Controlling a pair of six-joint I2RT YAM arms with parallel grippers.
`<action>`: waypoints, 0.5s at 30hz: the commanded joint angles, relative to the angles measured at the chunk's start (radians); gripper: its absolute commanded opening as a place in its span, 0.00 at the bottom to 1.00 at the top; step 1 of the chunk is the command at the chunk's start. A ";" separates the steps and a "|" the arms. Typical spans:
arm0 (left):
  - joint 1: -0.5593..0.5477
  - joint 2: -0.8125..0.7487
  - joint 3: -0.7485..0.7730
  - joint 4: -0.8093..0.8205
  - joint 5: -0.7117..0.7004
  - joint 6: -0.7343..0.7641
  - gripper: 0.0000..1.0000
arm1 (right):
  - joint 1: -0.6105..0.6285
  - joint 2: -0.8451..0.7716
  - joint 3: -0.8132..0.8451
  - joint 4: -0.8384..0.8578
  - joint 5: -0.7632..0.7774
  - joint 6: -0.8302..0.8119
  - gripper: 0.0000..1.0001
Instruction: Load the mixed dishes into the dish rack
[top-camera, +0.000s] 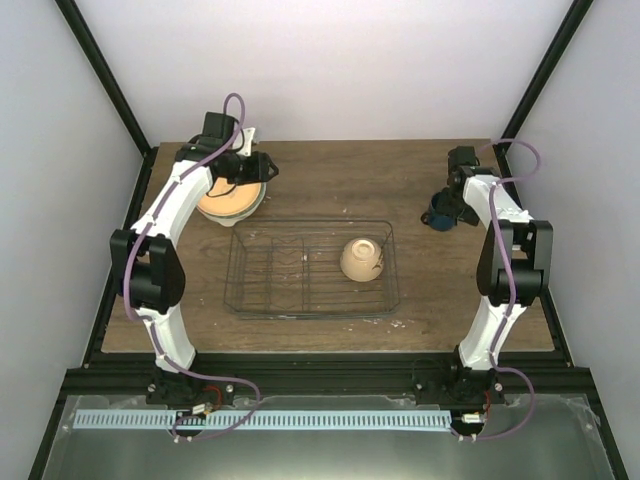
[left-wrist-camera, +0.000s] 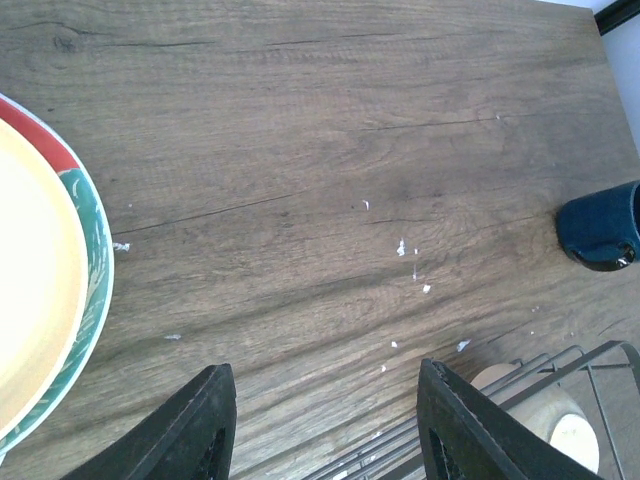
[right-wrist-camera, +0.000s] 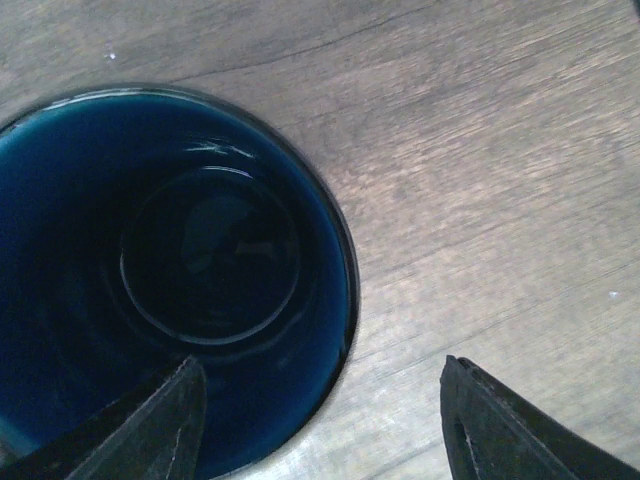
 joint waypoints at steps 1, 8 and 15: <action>0.004 0.019 0.036 -0.006 0.008 0.017 0.51 | -0.027 0.041 -0.022 0.068 -0.042 0.017 0.66; 0.003 0.023 0.038 -0.009 0.002 0.019 0.51 | -0.028 0.104 -0.015 0.111 -0.049 0.001 0.46; 0.003 0.040 0.055 -0.014 0.007 0.014 0.51 | -0.028 0.106 0.029 0.094 -0.055 -0.011 0.03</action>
